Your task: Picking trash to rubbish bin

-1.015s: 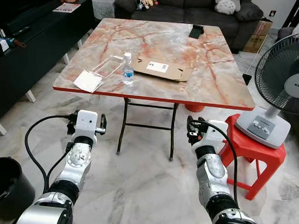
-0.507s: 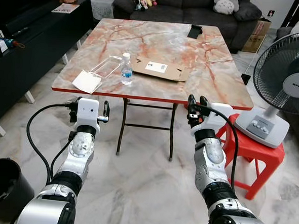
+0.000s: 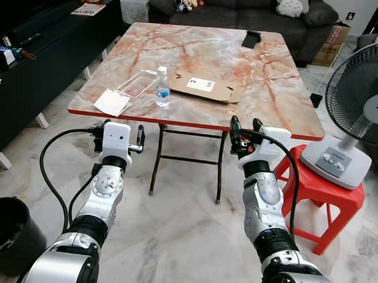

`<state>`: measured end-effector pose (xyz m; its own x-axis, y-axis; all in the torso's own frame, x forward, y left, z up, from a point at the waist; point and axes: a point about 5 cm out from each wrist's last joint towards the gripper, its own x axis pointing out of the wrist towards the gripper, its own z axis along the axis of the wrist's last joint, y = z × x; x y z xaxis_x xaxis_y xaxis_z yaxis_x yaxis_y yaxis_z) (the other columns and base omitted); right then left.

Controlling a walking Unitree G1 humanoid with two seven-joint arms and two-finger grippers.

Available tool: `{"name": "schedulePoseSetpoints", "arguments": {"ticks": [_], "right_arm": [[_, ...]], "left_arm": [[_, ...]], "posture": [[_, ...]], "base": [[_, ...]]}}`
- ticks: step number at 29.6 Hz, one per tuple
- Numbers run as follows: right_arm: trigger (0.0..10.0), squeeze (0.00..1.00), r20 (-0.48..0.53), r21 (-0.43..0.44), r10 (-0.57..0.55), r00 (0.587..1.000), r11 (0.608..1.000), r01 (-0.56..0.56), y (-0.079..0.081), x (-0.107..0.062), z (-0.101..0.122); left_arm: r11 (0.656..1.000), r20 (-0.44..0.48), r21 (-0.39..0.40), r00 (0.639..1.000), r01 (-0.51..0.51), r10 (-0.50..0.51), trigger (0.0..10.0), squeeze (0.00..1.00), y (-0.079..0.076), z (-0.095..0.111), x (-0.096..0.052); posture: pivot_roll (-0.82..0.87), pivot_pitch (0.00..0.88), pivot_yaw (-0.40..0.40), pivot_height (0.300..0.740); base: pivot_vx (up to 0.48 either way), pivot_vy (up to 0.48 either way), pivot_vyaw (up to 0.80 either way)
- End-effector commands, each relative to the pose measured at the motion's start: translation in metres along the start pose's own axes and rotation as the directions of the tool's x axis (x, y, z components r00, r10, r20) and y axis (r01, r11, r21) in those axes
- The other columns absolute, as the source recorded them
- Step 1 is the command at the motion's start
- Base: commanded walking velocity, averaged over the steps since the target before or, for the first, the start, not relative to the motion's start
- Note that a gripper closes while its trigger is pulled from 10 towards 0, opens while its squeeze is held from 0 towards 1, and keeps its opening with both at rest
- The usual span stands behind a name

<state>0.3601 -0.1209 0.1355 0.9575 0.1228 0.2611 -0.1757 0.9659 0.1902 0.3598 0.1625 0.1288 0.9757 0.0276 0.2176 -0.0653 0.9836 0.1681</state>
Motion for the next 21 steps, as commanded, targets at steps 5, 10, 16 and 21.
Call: {"name": "schedulePoseSetpoints", "arguments": {"ticks": [5, 10, 16, 21], "right_arm": [[10.0, 0.0, 0.018, -0.03, 0.063, 0.998, 0.998, -0.062, 0.014, 0.008, 0.009], [10.0, 0.0, 0.017, -0.048, 0.096, 0.995, 0.994, -0.095, 0.019, 0.008, 0.01], [10.0, 0.0, 0.03, -0.075, 0.128, 0.991, 0.989, -0.125, 0.023, 0.009, 0.013], [10.0, 0.0, 0.012, -0.077, 0.122, 0.992, 0.99, -0.12, 0.024, 0.008, 0.01]], "left_arm": [[1.0, 0.03, -0.006, 0.999, 0.02, -0.02, 10.0, 0.0, -0.005, 0.009, 0.005], [1.0, 0.04, -0.014, 0.999, 0.009, -0.008, 10.0, 0.0, -0.004, 0.011, 0.006], [1.0, 0.042, -0.012, 0.999, 0.002, -0.002, 10.0, 0.0, -0.002, 0.012, 0.006], [1.0, 0.042, -0.013, 0.999, -0.002, 0.003, 10.0, 0.0, -0.001, 0.012, 0.006]], "posture": [[-0.03, 0.0, -0.005, 0.74], [-0.03, 0.0, -0.009, 0.74], [-0.02, 0.0, -0.01, 0.74], [-0.02, 0.0, -0.011, 0.74]], "base": [[0.0, 0.0, 0.0], [0.105, 0.0, 0.0], [0.29, 0.0, 0.09], [0.302, 0.0, 0.46]]}}
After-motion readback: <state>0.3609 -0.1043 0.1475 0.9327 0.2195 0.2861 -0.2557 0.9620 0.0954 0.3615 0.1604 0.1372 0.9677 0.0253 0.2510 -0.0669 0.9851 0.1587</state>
